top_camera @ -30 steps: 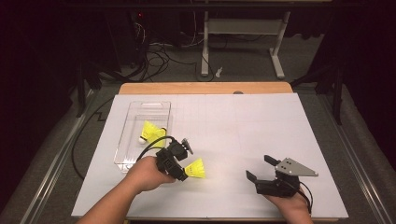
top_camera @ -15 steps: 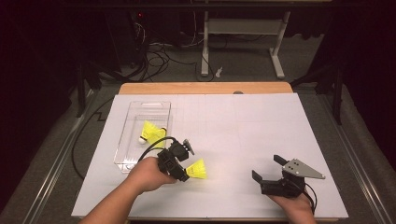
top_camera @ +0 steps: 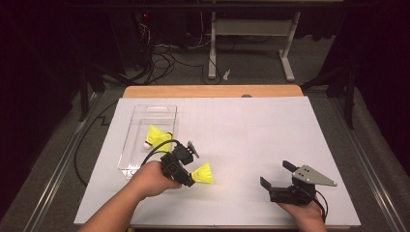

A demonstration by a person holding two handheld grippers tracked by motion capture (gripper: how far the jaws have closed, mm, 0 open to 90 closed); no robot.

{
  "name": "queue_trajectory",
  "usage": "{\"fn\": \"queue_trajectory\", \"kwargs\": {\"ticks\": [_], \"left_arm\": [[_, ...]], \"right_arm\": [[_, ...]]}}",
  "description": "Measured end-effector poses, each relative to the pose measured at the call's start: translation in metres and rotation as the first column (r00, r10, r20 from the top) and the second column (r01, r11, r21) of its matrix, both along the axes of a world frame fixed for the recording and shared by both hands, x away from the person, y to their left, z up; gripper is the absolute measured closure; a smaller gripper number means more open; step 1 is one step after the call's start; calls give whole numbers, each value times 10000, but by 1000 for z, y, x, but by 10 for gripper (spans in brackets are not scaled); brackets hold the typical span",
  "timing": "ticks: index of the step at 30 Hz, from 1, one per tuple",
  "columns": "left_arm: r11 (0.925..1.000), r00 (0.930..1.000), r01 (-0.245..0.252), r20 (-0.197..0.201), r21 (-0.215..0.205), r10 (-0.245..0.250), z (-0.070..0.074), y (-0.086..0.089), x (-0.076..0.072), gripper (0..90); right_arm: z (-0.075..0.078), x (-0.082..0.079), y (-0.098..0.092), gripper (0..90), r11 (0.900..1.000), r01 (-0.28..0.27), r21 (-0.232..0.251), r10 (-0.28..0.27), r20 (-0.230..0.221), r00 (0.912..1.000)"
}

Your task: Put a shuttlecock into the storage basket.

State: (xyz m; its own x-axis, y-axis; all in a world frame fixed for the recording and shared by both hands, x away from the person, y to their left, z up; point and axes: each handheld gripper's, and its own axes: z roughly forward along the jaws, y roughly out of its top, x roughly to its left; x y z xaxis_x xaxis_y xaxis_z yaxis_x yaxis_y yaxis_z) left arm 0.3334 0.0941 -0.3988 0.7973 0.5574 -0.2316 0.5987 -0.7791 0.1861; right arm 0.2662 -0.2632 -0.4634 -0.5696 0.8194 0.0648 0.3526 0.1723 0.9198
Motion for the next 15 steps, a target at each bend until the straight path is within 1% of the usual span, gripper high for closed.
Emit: {"fn": "queue_trajectory", "kwargs": {"ticks": [3,7,9,12,13,15], "left_arm": [[10000,10000,41,-27,1,-41,4,2,1,621],[10000,10000,5,16,97,-5,11,2,1,621],[9998,10000,76,21,180,-77,14,2,1,621],[10000,10000,-14,-33,15,14,19,4,1,621],[10000,10000,12,-31,37,-12,20,5,2,621],[10000,10000,-73,-59,-48,73,23,7,3,621]], "right_arm": [[0,0,-1,3,10000,-8,28,9,-38,10000],[0,0,-1,3,10000,6,51,-6,-61,10000],[0,0,-1,3,10000,1,69,-1,-74,10000],[0,0,0,3,10000,-55,35,55,-28,10000],[0,0,0,3,10000,-77,34,77,-35,10000],[0,0,-1,3,9999,-99,47,99,-50,9999]]}}
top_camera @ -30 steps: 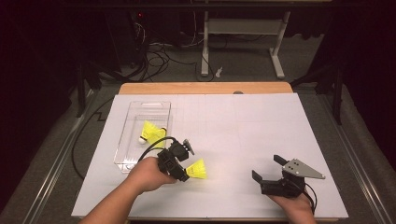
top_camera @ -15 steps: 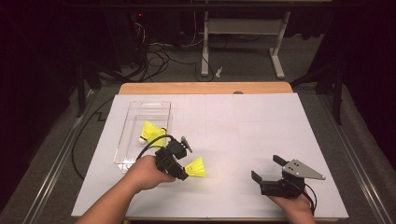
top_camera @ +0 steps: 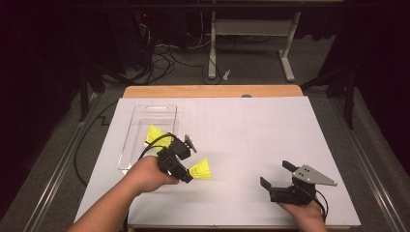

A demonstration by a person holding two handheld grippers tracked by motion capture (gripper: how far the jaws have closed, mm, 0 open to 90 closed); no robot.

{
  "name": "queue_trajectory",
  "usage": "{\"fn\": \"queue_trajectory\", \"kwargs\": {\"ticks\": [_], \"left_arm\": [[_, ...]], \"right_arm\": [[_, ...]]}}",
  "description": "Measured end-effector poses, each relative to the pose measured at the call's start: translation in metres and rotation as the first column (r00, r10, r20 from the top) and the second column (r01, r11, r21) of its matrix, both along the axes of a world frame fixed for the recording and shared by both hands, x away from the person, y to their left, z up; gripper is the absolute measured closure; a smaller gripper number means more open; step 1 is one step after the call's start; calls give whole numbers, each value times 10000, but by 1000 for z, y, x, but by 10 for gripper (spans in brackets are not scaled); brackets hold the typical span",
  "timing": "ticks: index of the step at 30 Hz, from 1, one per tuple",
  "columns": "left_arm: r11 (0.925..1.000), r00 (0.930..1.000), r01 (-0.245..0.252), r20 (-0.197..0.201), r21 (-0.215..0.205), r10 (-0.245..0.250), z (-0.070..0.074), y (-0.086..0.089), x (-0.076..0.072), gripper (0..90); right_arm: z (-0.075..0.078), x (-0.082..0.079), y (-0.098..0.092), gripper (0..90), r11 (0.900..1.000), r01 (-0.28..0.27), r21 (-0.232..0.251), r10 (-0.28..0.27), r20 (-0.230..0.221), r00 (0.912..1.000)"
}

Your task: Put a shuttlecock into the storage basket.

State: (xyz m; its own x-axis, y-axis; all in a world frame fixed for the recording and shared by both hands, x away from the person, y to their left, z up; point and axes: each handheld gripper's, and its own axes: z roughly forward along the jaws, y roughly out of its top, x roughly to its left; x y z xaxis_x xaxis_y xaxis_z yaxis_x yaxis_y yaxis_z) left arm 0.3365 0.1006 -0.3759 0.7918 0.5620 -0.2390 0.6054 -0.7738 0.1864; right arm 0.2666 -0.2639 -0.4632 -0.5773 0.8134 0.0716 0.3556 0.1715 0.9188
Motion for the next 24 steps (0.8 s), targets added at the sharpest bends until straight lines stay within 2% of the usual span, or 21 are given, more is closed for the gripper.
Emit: {"fn": "queue_trajectory", "kwargs": {"ticks": [4,9,13,16,24], "left_arm": [[9999,9999,-125,-51,-117,125,9,2,1,621],[9996,9999,-126,109,-250,129,27,4,3,621],[9998,9998,-71,190,-209,75,36,6,4,621],[9993,9998,-190,105,-331,193,40,9,5,621],[9992,9995,-295,84,-254,297,41,16,8,621]], "right_arm": [[1,0,-3,4,10000,31,72,-31,1,10000],[1,0,-4,4,9998,28,186,-28,2,10000],[2,-1,-2,4,9998,-23,175,23,26,10000],[2,-1,-2,4,9998,-50,176,50,14,10000],[2,-1,-2,4,9998,-50,192,49,51,10000]]}}
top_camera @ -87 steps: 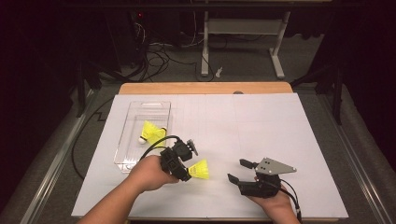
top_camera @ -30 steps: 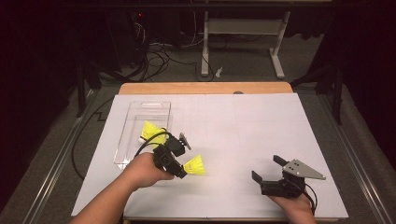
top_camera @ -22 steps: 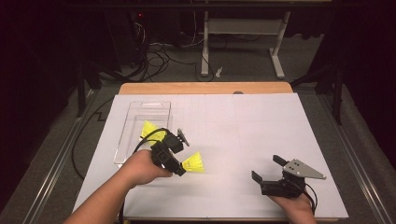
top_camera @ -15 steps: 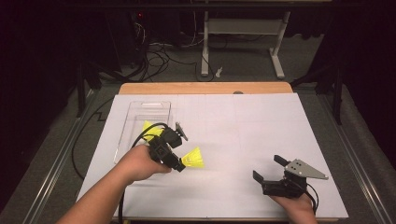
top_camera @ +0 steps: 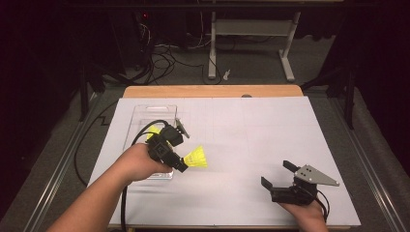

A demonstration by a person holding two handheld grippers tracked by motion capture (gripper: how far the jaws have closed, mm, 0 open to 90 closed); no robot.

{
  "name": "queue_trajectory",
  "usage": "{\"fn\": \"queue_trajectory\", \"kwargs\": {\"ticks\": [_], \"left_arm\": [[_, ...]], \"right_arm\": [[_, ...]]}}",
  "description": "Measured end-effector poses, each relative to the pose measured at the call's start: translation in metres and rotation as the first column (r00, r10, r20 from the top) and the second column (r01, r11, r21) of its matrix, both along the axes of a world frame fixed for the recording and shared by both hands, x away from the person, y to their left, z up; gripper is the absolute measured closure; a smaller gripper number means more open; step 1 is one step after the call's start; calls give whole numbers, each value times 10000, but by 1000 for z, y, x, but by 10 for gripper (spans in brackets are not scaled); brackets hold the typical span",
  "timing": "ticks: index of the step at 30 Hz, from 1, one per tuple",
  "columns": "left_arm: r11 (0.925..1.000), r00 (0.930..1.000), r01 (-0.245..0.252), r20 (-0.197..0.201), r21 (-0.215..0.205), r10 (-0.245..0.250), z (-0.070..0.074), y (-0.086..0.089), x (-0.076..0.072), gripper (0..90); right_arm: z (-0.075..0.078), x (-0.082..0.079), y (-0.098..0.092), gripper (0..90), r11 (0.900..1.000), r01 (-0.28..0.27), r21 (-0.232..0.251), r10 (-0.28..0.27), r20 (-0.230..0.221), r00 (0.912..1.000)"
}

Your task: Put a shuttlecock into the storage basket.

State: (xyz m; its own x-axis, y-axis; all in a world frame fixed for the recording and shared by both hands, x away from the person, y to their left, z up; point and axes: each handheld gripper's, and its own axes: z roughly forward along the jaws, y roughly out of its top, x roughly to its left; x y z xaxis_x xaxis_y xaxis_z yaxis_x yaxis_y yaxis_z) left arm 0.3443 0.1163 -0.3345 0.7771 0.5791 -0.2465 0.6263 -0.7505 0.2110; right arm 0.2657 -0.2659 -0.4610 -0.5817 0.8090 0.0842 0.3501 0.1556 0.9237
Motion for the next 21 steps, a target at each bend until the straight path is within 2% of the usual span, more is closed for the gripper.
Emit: {"fn": "queue_trajectory", "kwargs": {"ticks": [3,8,21], "left_arm": [[10000,10000,2,-23,83,-2,-1,2,1,621],[9999,9999,-112,-46,-90,112,-2,8,2,622],[9983,9984,-564,-92,129,565,-9,34,4,622]], "right_arm": [[0,0,0,4,10000,-13,-7,13,-15,10000],[0,0,1,4,10000,-79,-29,79,-13,10000],[0,0,3,4,9998,-195,-78,195,-54,9998]]}}
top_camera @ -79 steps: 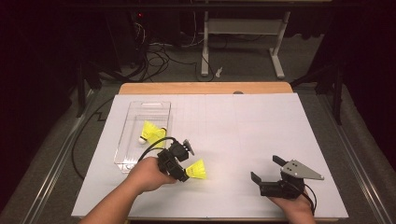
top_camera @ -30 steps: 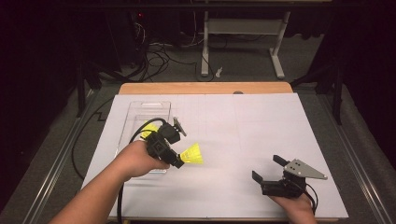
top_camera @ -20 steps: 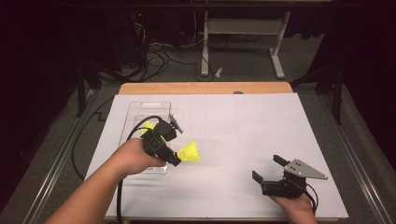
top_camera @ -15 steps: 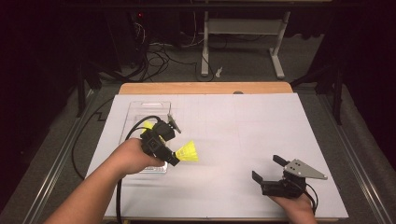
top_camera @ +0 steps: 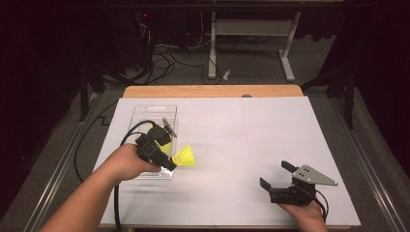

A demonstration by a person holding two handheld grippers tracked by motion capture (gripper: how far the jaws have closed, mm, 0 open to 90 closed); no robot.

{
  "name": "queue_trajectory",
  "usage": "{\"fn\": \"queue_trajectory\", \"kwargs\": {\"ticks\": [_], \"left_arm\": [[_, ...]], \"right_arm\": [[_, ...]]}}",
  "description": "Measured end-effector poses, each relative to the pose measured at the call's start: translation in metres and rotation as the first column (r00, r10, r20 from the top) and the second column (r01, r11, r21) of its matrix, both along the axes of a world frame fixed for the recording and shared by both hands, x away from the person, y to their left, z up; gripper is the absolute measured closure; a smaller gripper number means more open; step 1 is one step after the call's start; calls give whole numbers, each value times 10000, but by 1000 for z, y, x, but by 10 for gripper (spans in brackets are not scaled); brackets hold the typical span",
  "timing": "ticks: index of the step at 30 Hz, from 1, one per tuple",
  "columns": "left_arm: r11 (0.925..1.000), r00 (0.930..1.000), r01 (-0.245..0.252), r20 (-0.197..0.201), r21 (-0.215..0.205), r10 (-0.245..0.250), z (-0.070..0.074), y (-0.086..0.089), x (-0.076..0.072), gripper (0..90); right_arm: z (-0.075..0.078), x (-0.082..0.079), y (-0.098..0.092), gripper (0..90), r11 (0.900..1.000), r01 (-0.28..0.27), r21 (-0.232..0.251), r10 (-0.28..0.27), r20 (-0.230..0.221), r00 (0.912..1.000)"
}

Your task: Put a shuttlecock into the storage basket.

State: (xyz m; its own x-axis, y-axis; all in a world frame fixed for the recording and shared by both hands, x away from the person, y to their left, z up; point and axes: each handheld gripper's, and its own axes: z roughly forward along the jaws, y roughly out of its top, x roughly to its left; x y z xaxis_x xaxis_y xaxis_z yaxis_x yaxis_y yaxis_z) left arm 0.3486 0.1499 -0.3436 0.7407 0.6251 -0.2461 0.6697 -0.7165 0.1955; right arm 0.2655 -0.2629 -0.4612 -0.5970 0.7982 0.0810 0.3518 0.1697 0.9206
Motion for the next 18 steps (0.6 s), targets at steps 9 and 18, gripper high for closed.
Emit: {"fn": "queue_trajectory", "kwargs": {"ticks": [9,18], "left_arm": [[9988,9988,-484,-88,71,484,-4,25,3,622],[9958,9959,-901,-94,175,903,-6,43,5,622]], "right_arm": [[-1,0,0,4,10000,-33,-6,33,-39,10000],[-1,0,1,4,10000,-36,-2,36,-48,10000]]}}
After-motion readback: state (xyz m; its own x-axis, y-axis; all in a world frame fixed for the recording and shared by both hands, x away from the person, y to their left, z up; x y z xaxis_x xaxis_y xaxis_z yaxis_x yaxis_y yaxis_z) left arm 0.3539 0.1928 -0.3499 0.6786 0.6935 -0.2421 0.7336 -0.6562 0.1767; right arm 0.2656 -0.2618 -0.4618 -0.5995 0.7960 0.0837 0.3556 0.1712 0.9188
